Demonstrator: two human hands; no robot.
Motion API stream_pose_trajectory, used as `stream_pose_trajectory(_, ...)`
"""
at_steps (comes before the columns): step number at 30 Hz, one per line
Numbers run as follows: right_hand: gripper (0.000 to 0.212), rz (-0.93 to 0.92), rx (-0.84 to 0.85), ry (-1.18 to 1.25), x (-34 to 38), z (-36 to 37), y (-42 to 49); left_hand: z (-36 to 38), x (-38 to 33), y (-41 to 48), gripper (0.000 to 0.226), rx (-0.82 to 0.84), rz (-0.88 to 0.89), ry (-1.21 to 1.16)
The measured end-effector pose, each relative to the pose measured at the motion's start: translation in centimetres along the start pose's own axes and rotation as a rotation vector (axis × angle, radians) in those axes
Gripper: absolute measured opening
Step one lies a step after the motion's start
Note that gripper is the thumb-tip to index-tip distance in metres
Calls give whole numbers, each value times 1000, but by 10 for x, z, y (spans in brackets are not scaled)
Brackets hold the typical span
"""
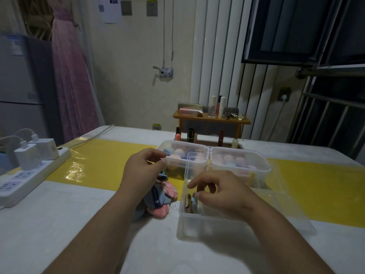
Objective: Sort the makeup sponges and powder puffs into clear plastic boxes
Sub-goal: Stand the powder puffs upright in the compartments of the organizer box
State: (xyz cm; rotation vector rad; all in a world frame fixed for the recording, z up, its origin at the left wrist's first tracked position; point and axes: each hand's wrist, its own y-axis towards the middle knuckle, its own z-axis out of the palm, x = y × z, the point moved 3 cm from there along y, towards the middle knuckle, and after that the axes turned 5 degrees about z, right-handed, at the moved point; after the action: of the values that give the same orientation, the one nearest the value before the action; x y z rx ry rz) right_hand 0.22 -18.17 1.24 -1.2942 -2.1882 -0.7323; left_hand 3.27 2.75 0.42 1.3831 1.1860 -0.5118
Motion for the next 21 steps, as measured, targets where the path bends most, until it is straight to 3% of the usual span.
stream_pose_trajectory(6,29,1,-32,-30,0,-1,0,-2,3,1,22,8,33,78)
stream_pose_trajectory(11,31,-3,-86,-17,-1,-1,0,3,7,0,37,176,43,386)
stream_pose_trajectory(15,28,9,-154,15,-5,-3,1,9,3,-3,21,371,190,611)
stream_pose_trajectory(21,24,-7,-170,26,-4,-3,2,16,0,-7,37,498,398,858)
